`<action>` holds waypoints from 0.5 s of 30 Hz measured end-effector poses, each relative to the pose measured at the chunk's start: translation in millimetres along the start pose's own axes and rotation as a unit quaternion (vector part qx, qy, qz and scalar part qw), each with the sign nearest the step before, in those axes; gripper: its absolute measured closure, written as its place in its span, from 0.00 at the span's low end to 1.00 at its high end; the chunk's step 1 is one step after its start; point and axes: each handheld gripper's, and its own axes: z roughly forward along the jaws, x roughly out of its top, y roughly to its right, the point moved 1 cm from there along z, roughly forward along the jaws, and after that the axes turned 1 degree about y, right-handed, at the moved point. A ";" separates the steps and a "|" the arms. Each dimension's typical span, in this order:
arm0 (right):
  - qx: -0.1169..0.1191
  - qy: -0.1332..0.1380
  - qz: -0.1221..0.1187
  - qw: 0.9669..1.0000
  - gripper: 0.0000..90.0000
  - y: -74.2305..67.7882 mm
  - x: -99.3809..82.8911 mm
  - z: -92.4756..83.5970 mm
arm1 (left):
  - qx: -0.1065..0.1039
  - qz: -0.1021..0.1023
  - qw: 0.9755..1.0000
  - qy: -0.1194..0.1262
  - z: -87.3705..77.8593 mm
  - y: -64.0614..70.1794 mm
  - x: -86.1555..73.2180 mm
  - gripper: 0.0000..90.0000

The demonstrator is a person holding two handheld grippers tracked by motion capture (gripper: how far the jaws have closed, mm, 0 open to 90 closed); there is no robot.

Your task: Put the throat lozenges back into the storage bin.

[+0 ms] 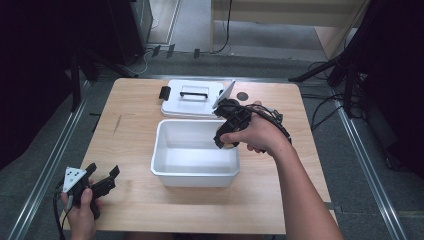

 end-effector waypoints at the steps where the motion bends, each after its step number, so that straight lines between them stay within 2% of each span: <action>1: -0.002 0.001 -0.011 1.000 0.23 -2.1 0.9 1.7 | 0.000 0.000 1.000 0.000 0.0 0.0 0.0 0.16; 5: -0.006 0.003 -0.063 0.998 0.22 -9.3 1.2 10.2 | 0.000 -0.001 1.000 0.000 0.0 -0.2 0.0 0.16; 9: -0.008 0.007 -0.115 0.993 0.22 -11.4 -0.9 18.4 | 0.000 -0.002 1.000 0.001 0.1 -0.2 0.1 0.16; 12: -0.012 0.008 -0.141 0.990 0.22 -12.3 -2.5 23.0 | -0.001 -0.002 1.000 0.001 0.2 -0.2 0.0 0.16; 15: -0.005 0.014 -0.159 0.987 0.22 -13.8 -3.9 27.8 | -0.001 -0.002 1.000 0.002 0.3 -0.1 0.0 0.16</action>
